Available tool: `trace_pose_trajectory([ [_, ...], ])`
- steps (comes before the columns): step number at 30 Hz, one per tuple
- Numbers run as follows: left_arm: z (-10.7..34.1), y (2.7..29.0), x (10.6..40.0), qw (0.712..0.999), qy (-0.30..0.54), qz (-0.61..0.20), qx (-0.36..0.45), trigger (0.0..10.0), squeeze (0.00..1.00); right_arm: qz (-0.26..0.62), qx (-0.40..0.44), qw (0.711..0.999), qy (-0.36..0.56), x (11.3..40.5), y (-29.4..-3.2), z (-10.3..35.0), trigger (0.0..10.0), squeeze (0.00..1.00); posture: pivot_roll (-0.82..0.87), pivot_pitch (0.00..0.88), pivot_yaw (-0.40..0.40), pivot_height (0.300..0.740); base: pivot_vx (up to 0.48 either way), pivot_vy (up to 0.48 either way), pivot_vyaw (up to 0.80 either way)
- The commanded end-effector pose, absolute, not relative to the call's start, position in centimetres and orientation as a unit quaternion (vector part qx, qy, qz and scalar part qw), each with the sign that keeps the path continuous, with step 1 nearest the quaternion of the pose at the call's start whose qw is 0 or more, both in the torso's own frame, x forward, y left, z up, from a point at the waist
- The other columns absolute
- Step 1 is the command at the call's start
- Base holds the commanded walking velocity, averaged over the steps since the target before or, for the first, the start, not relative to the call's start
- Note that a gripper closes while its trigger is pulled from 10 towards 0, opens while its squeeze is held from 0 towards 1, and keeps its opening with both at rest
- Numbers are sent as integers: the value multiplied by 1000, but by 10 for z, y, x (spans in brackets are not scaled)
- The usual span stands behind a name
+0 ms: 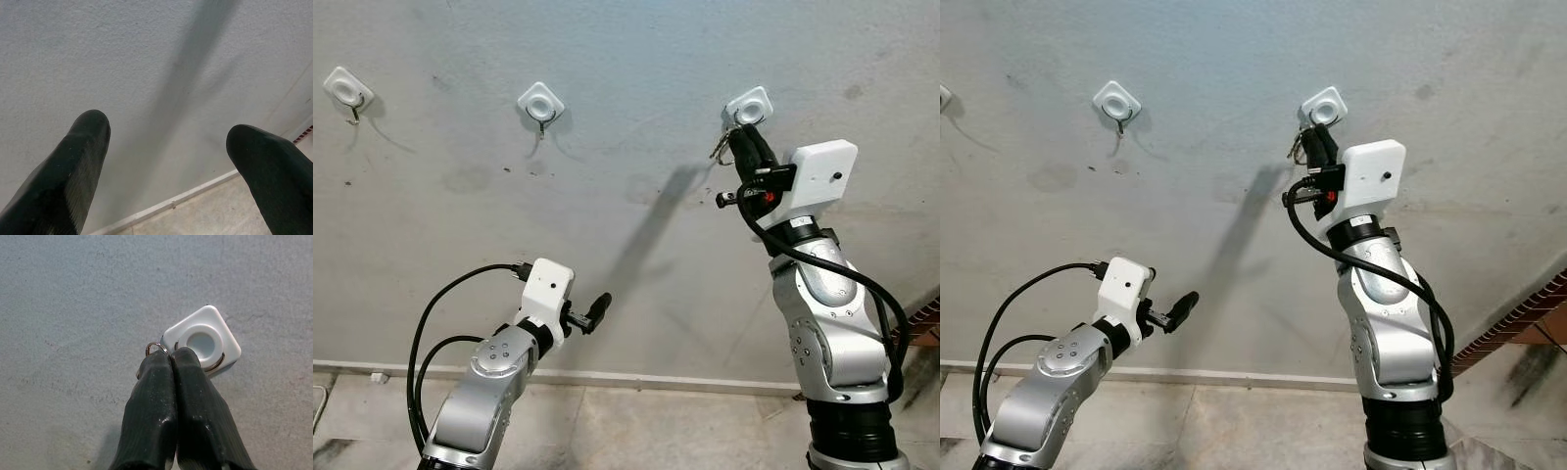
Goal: Hang keys on a hook
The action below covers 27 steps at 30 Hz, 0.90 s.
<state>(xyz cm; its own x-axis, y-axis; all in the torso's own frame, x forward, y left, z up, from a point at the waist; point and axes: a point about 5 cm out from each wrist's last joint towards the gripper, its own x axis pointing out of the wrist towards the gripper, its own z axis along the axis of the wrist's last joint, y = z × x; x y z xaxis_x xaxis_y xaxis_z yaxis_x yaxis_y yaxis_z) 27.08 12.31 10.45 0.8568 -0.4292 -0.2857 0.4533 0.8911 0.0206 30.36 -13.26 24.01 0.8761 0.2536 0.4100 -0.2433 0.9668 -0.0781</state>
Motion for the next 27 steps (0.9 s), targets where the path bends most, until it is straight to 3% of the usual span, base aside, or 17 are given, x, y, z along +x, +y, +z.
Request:
trace_pose_trajectory([
  [1, 103, 122, 269, 961, 142, -232, 47, 10000, 0, 120, -14, 968, -220, 306, -135, 243, 10000, 0, 150, 97, -23, 740, 0, 0, 0],
  [27, 103, 122, 268, 960, 143, -235, 49, 10000, 0, 91, -25, 972, -216, 324, -140, 235, 10000, 0, 157, 91, -21, 740, 0, 0, 0],
])
